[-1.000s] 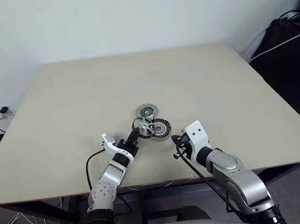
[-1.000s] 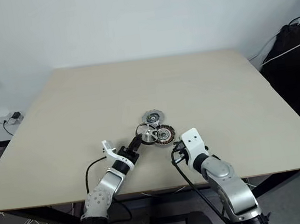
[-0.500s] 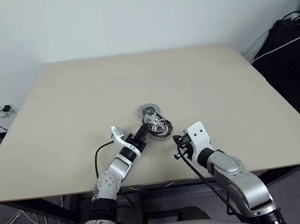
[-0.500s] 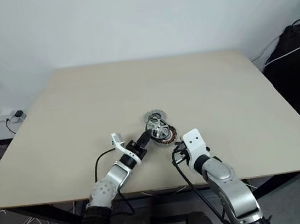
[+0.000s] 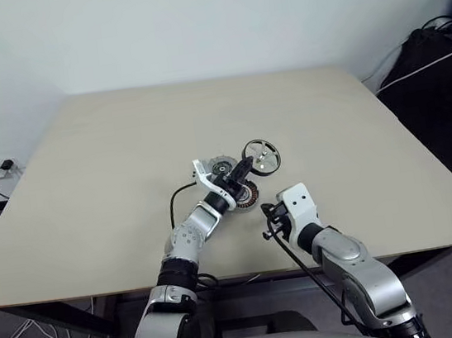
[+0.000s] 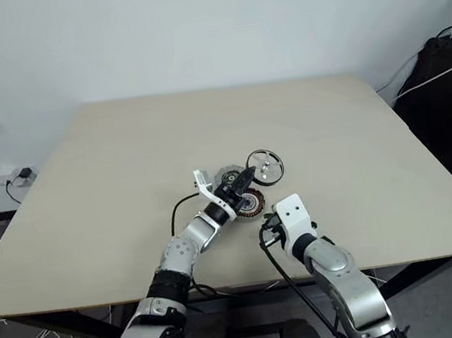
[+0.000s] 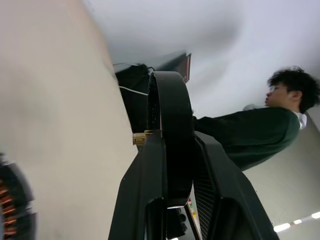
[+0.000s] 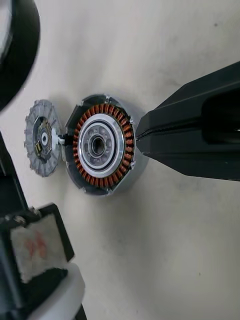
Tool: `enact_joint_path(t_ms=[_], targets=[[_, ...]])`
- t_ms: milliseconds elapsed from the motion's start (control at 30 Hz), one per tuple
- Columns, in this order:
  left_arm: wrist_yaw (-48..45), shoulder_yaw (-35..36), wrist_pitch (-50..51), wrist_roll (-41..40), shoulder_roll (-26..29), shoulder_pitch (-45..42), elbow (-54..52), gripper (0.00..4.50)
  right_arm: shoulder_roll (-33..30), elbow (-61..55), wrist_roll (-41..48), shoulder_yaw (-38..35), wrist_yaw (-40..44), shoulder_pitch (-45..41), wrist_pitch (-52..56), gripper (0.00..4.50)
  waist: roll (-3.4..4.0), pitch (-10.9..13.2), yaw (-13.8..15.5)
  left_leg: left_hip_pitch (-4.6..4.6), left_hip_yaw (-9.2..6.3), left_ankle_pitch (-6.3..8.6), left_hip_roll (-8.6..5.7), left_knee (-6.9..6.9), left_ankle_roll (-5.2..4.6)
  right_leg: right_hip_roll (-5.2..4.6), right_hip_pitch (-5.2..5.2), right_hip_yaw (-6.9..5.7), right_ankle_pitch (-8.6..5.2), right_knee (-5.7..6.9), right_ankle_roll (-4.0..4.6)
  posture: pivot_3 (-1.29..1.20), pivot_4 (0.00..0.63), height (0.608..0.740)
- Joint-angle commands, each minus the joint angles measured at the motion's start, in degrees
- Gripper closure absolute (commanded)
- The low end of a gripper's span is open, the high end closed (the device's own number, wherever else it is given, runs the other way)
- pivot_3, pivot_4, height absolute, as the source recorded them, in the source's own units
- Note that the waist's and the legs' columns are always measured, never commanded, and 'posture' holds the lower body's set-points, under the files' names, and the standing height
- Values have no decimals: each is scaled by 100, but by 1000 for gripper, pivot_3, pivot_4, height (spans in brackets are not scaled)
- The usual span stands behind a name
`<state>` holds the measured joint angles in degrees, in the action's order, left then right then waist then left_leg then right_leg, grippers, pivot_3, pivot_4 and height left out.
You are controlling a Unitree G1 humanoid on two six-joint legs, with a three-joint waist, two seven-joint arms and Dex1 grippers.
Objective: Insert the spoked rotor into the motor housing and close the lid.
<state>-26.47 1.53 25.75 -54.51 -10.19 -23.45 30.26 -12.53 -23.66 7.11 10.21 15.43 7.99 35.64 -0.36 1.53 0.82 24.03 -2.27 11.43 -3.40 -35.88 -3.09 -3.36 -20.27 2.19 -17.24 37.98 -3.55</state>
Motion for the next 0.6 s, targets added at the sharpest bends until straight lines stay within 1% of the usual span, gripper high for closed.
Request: enact_joint_path(t_ms=[33, 367, 600], targets=[[-60, 47, 44, 33, -695, 535, -249, 4084, 19, -303, 37, -82, -33, -44, -55, 4500, 0, 0, 4, 0, 0, 0, 0, -1, 0, -1, 1, 0, 0, 0, 0, 0, 0, 740], [439, 213, 186, 114, -713, 1045, -587, 4084, 31, -255, 58, -54, -32, -73, -63, 4500, 0, 0, 0, 1, 0, 1, -2, -4, -1, -4, 2, 3, -1, -1, 1, 0, 0, 740], [567, 260, 409, 243, -803, 1109, -496, 4084, 32, -267, 56, -57, -41, -76, -50, 4500, 0, 0, 22, 2, 1, 1, -3, -6, -1, -5, 3, 3, 0, -2, 1, 0, 0, 740]])
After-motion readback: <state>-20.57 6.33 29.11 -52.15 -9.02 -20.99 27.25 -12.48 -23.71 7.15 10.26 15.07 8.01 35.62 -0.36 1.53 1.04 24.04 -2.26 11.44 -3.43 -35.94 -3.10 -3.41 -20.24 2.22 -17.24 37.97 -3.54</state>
